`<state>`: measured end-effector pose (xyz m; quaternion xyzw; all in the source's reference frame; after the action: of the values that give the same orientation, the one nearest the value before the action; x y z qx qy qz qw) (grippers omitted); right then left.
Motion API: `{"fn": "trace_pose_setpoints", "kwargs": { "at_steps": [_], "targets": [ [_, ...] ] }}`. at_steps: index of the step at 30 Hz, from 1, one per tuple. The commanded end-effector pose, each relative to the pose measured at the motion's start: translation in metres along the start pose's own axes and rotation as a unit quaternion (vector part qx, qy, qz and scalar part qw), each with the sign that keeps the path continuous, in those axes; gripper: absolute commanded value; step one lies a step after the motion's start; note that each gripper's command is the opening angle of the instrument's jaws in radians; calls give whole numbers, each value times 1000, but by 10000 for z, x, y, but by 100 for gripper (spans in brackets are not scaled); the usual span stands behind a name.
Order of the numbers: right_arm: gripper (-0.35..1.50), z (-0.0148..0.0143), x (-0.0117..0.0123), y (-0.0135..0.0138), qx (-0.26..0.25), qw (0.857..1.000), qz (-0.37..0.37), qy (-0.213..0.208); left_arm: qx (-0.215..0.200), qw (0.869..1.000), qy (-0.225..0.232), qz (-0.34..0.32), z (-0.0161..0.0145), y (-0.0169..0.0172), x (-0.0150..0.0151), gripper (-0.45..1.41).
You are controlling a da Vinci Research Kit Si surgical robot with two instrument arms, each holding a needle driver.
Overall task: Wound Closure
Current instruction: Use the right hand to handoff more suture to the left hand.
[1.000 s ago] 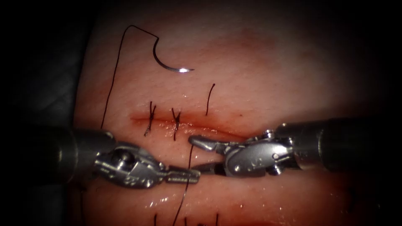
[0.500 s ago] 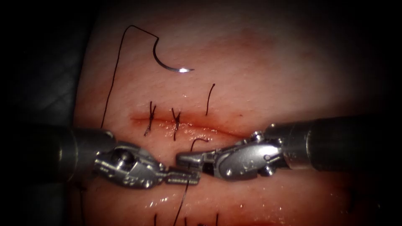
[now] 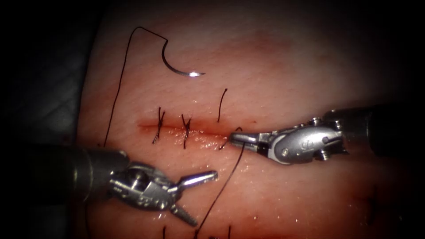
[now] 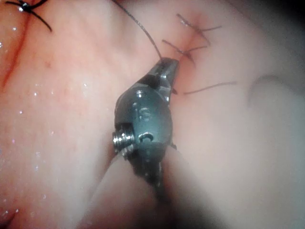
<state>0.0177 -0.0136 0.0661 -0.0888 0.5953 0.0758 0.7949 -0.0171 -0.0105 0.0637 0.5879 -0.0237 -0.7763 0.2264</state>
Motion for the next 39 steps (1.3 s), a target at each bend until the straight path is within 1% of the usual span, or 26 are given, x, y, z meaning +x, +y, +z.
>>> {"fn": "trace_pose_setpoints", "kwargs": {
  "at_steps": [1, 4, 5, 6, 13, 14, 15, 16, 19, 23, 26, 27, 29, 34, 37, 39],
  "targets": [
    [-35, 3, -10, 1, 0, 1000, 4, -1, -1, 1000, 0, 1, 7, 1, -3, 88],
    [-35, 0, -21, 12, -5, 1000, 22, 0, -12, 1000, -4, 10, 15, 5, -10, 88],
    [-35, 0, -23, 14, -7, 1000, 28, 1, -13, 1000, -4, 13, 16, 6, -12, 81],
    [-35, -1, -26, 16, -9, 999, 37, 1, -15, 1000, -3, 17, 16, 6, -15, 81],
    [-35, 0, -36, 27, -13, 999, 53, 4, -20, 999, 0, 37, 17, 12, -28, 78],
    [-35, 1, -38, 29, -13, 998, 59, 3, -21, 999, 3, 41, 17, 13, -28, 78],
    [-35, 1, -39, 30, -13, 998, 58, 3, -23, 999, 15, 47, 16, 15, -25, 76],
    [-35, 1, -39, 30, -13, 998, 58, 3, -23, 999, 15, 47, 16, 15, -25, 76],
    [-35, 3, -46, 35, -14, 997, 75, 7, -26, 996, 32, 82, 18, 17, -13, 73],
    [-35, 4, -49, 37, -14, 996, 84, 13, -26, 995, 34, 93, 22, 16, -11, 73],
    [-35, 4, -49, 37, -15, 995, 93, 20, -28, 993, 34, 106, 31, 19, -17, 69],
    [-35, 4, -50, 37, -15, 995, 93, 19, -32, 993, 38, 111, 35, 24, -18, 64],
    [-35, 4, -50, 37, -15, 995, 96, 19, -33, 992, 40, 114, 36, 27, -17, 61],
    [-35, 5, -53, 36, -15, 995, 100, 20, -45, 987, 49, 145, 37, 36, -2, 52],
    [-35, 5, -54, 35, -15, 994, 102, 20, -48, 986, 51, 149, 34, 38, 3, 47],
    [-35, 6, -54, 36, -15, 994, 102, 19, -52, 986, 52, 149, 32, 40, 5, 47]
  ]
}}
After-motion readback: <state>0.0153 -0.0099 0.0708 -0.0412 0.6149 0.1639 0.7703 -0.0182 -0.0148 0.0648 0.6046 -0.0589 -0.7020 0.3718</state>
